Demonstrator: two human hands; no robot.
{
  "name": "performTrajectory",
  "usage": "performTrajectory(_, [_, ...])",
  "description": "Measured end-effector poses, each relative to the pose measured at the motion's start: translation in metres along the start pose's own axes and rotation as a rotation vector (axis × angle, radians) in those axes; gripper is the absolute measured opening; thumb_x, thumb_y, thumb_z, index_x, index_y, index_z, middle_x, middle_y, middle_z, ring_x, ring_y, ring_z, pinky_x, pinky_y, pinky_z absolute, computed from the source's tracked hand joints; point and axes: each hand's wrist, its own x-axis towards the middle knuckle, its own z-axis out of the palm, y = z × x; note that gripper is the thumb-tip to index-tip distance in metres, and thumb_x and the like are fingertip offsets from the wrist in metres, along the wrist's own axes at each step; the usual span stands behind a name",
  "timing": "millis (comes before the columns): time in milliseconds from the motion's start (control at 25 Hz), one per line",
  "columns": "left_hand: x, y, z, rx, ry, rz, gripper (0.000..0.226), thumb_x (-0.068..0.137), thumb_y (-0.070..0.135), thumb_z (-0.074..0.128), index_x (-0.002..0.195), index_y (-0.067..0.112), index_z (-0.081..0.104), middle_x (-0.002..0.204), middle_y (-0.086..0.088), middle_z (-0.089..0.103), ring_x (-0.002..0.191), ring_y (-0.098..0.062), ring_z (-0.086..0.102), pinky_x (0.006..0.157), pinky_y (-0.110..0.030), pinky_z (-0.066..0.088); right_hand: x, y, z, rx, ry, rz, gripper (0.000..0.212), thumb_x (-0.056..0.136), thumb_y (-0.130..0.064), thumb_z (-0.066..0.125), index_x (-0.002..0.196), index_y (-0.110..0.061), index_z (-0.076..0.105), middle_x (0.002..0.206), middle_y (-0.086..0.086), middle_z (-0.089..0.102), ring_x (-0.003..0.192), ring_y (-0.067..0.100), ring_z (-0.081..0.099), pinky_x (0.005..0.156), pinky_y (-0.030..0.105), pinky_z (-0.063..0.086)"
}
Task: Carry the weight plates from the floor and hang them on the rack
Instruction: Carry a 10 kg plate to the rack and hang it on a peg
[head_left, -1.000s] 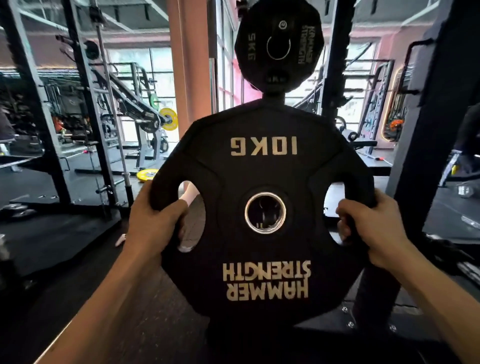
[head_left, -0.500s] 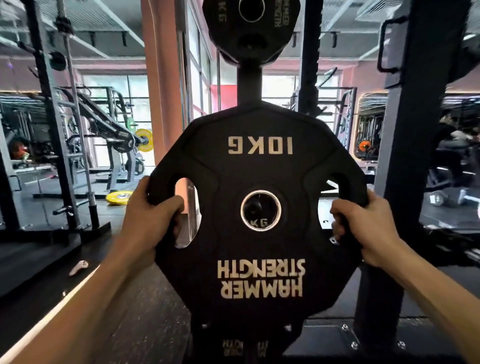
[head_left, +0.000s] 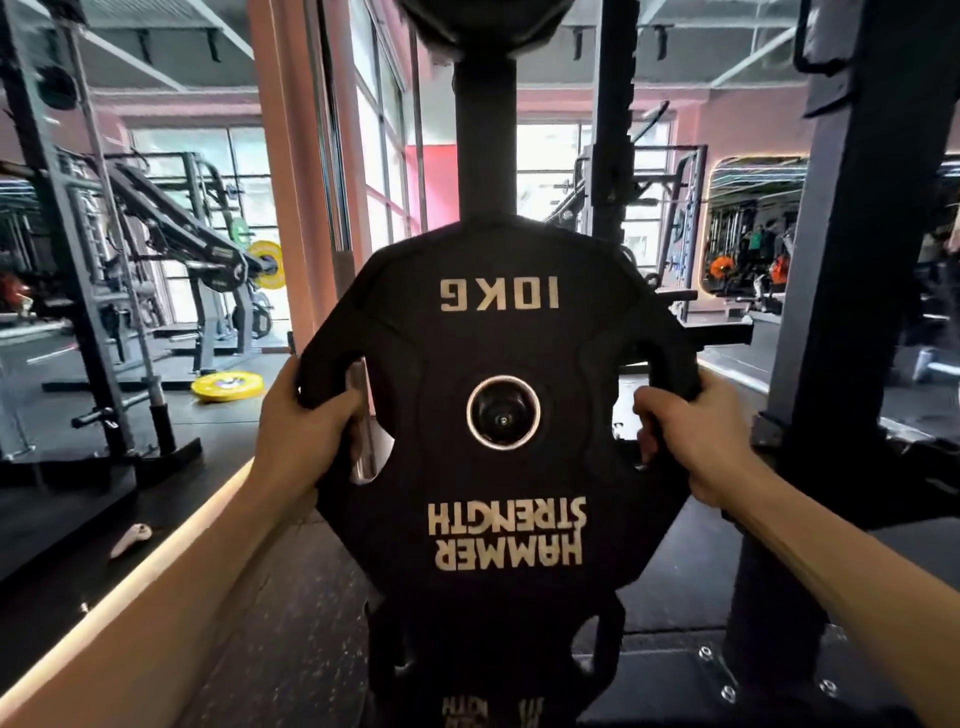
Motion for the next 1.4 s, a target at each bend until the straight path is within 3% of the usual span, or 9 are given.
performTrajectory(160, [0.015,-0.020,0.014,0.048,-0.003,0.016,0.031,0.060,0.017,0.061,0.086,0.034,0.061,0.080,-0.010,0.065,0.068,-0.026,0.060,0.063,-0.038,0.047,0.022,0.023,0.011,-0.006,0.035,-0.002,0.018,0.075,0.006,0.059,0.069,-0.008,0.049,0.046,0.008,0.046,0.037,0.021,0.041,0.045,0.031,0.038])
performTrajectory(360, [0.027,-0.031,0.017,0.089,-0.016,0.093,0.032,0.061,0.020,0.061,0.087,0.039,0.057,0.086,0.006,0.068,0.077,-0.016,0.064,0.074,-0.033,0.051,0.034,0.043,0.015,0.018,0.038,-0.051,0.015,0.078,0.003,0.060,0.072,-0.007,0.051,0.050,0.011,0.049,0.041,0.023,0.045,0.047,0.032,0.041])
performTrajectory(520, [0.037,-0.039,0.022,0.050,-0.028,0.077,0.038,0.075,0.001,0.073,0.090,0.033,0.058,0.081,-0.004,0.069,0.050,-0.019,0.065,0.054,-0.028,0.054,0.041,0.048,0.020,0.013,0.047,-0.076,0.006,0.080,0.002,0.061,0.077,0.001,0.055,0.052,0.013,0.054,0.039,0.021,0.047,0.041,0.029,0.043])
performTrajectory(640, [0.055,-0.050,0.029,0.009,-0.031,0.054,0.034,0.077,0.001,0.069,0.102,0.023,0.063,0.084,-0.004,0.075,0.059,-0.021,0.072,0.063,-0.036,0.059,0.053,0.049,0.028,0.021,0.016,-0.071,0.005,0.079,0.004,0.058,0.081,0.009,0.057,0.061,0.022,0.066,0.042,0.025,0.047,0.044,0.032,0.044])
performTrajectory(800, [0.081,-0.064,0.042,-0.035,-0.034,0.025,0.024,0.088,-0.007,0.058,0.108,0.006,0.061,0.054,0.004,0.067,0.041,-0.010,0.063,0.039,-0.024,0.050,0.076,0.058,0.039,0.017,0.019,-0.050,0.004,0.077,0.002,0.062,0.079,0.001,0.058,0.076,0.037,0.063,0.046,0.026,0.048,0.051,0.035,0.044])
performTrajectory(920, [0.099,-0.074,0.049,-0.049,-0.042,0.047,0.029,0.085,-0.008,0.060,0.111,0.004,0.063,0.066,0.006,0.073,0.054,-0.009,0.069,0.043,-0.023,0.054,0.095,0.069,0.045,0.015,0.046,-0.058,0.009,0.075,0.003,0.061,0.069,-0.003,0.057,0.057,0.026,0.057,0.041,0.024,0.047,0.052,0.035,0.043])
performTrajectory(1040, [0.114,-0.086,0.057,-0.044,-0.017,0.068,0.028,0.084,-0.009,0.060,0.108,0.005,0.061,0.077,-0.005,0.070,0.053,-0.010,0.070,0.044,-0.023,0.054,0.111,0.078,0.050,0.004,0.033,-0.085,0.010,0.076,0.003,0.057,0.069,-0.003,0.055,0.055,0.015,0.065,0.039,0.023,0.048,0.047,0.029,0.043])
performTrajectory(1240, [0.122,-0.095,0.058,-0.064,-0.021,0.121,0.025,0.067,0.000,0.070,0.087,0.013,0.063,0.082,-0.013,0.067,0.068,-0.026,0.071,0.046,-0.024,0.053,0.120,0.084,0.051,0.020,0.020,-0.126,0.004,0.076,0.002,0.056,0.076,0.000,0.053,0.067,0.020,0.070,0.043,0.024,0.049,0.048,0.031,0.043])
performTrajectory(1400, [0.124,-0.098,0.055,0.005,-0.041,0.134,0.025,0.079,-0.007,0.063,0.104,0.000,0.062,0.082,-0.015,0.068,0.059,-0.016,0.070,0.047,-0.022,0.054,0.114,0.084,0.049,-0.033,-0.008,-0.134,0.005,0.076,0.001,0.057,0.073,0.004,0.058,0.067,0.025,0.067,0.051,0.028,0.054,0.054,0.038,0.049])
